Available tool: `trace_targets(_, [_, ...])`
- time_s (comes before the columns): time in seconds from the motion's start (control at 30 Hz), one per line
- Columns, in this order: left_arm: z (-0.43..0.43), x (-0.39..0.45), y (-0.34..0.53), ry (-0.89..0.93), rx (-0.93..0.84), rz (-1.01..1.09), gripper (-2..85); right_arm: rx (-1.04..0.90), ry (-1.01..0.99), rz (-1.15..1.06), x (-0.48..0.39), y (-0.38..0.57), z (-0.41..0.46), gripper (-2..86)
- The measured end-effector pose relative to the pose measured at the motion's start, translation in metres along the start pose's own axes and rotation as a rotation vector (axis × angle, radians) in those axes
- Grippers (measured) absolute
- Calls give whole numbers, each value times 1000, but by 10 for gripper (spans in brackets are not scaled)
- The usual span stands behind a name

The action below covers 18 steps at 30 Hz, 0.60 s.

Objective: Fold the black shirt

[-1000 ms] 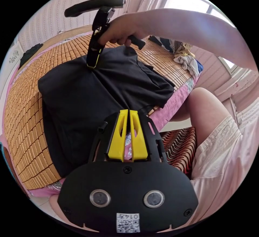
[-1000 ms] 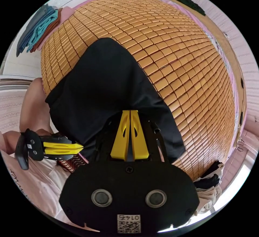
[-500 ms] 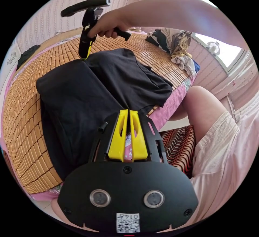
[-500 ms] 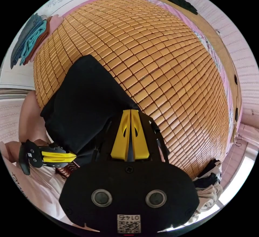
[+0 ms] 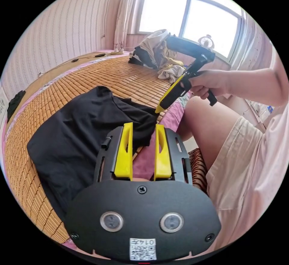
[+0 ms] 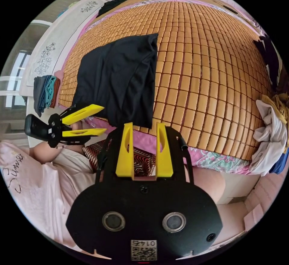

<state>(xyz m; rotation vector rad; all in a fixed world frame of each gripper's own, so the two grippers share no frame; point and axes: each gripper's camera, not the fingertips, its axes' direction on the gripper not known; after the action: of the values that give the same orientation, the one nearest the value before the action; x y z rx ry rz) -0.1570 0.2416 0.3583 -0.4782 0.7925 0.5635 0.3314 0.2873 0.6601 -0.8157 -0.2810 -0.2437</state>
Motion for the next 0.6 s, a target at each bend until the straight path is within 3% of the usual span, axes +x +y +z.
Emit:
trace_targets(0.17, [31, 12, -17, 31, -81, 22, 145, 44, -67, 15, 44, 20, 24, 28])
trace_targets(0.3, [45, 16, -29, 1, -99, 11, 157, 92, -156, -23, 69, 34, 27, 12])
trace_targets(0.4, [54, 19, -37, -38, -109, -11, 157, 143, -330, -58, 86, 44, 25, 9])
trace_targets(0.53, [44, 20, -43, -185, -58, -70, 66, 225, -471, -73, 108, 58, 26, 17])
trace_targets(0.6, [38, 18, -44, -161, -55, -67, 24, 301, -509, -14, 131, 68, 27, 28])
